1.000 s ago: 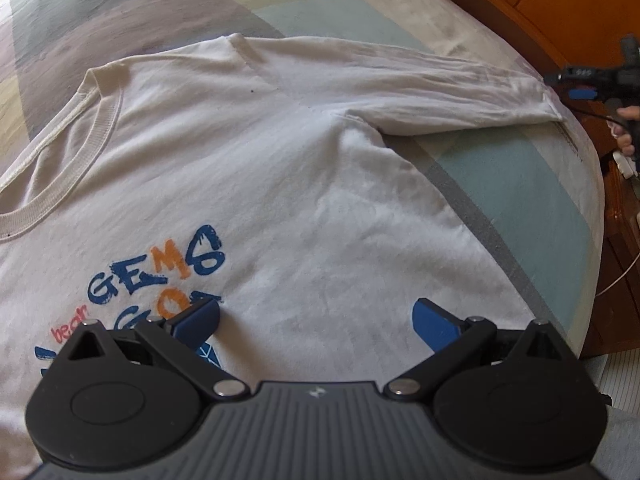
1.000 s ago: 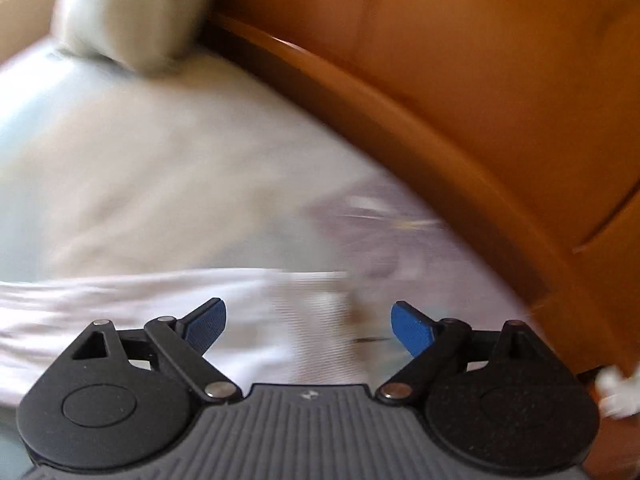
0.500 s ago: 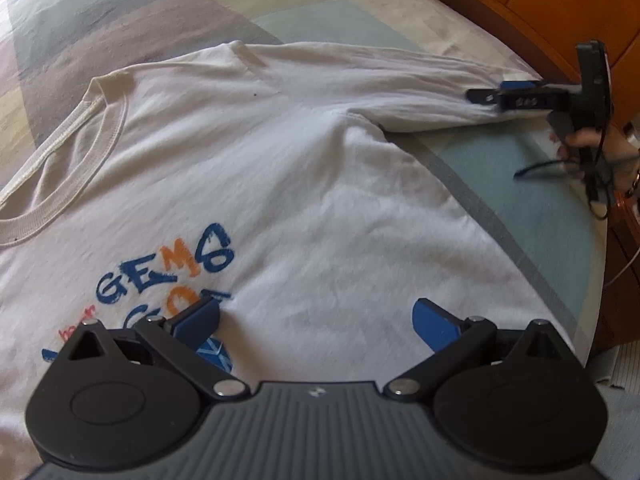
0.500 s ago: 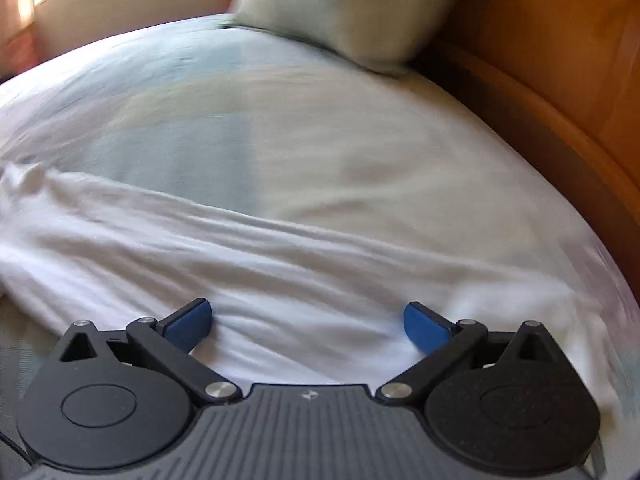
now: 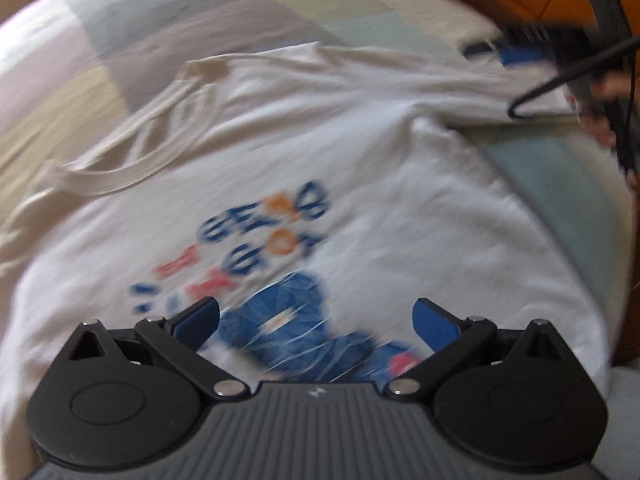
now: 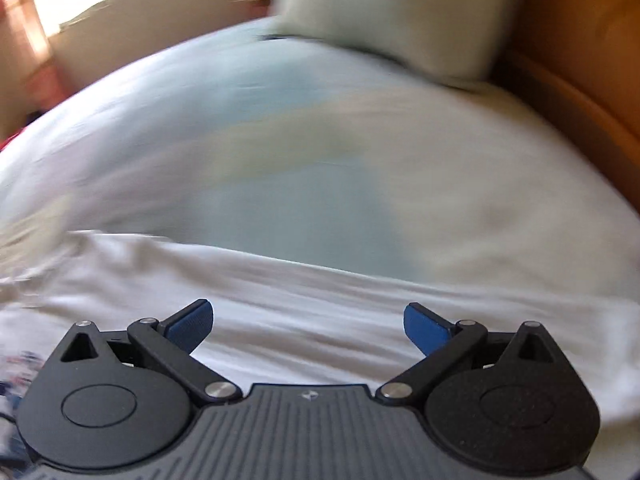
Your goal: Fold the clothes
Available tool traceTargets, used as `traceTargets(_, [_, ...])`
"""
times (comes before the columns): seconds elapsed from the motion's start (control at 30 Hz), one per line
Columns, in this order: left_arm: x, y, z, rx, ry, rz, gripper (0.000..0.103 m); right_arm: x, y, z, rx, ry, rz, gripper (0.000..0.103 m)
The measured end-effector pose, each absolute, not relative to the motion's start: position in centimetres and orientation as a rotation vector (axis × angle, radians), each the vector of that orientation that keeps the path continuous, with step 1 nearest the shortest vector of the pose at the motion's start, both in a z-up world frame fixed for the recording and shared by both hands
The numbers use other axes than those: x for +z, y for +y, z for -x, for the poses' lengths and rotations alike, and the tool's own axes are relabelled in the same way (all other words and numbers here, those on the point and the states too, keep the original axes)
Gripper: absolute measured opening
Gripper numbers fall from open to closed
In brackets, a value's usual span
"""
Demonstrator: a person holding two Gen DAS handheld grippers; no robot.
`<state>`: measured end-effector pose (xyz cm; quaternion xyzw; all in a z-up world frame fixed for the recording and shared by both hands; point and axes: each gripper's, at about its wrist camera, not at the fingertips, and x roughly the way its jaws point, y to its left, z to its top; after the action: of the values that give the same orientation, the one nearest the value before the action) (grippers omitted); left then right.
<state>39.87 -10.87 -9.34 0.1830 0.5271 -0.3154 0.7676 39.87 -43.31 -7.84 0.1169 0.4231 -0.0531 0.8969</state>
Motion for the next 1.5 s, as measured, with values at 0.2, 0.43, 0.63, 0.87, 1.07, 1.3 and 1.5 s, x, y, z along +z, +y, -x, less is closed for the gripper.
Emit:
traceTargets(0.2, [-10.5,-7.9,-37.7,-0.636,1.123,-0.456,0.102,-9.8,-35.3,-45.7,-0.176,1.017,-0.280,0.103])
traceTargets(0.43, [-11.0,-6.2,-37.1,-0.624,1.081,-0.326,0.102,-12.4,-33.5,-49.3,-0.295,0.903,-0.161,0.103])
traceTargets(0.63, [-10.7,-6.1,-36.9,-0.620,1.058,-0.305,0.102,-11.6,-35.8,-54.4,-0.229,1.002,-0.175,0.103])
traceTargets(0.87, [-9.7,-5.1,-35.8,-0.662,1.048,-0.315,0.102,-8.0,-33.3,-49.0,-0.094,1.049,-0.240,0.103])
traceTargets(1.07, [-10.5,-4.5,-34.4,-0.698,1.032,-0.368,0.102,-12.0,-29.0,-47.2,-0.137,1.018,-0.112,0.103])
traceTargets(1.3, [-10.8,-4.3,-34.0,-0.690,0.992,-0.341,0.102,-12.5,-30.8,-52.8,-0.176,0.939,-0.133,0.103])
traceTargets(1.5, [-10.8,-4.5,-34.3,-0.689,1.009,-0.348,0.102,-11.1,-33.4,-55.9,-0.066,1.039,-0.170,0.103])
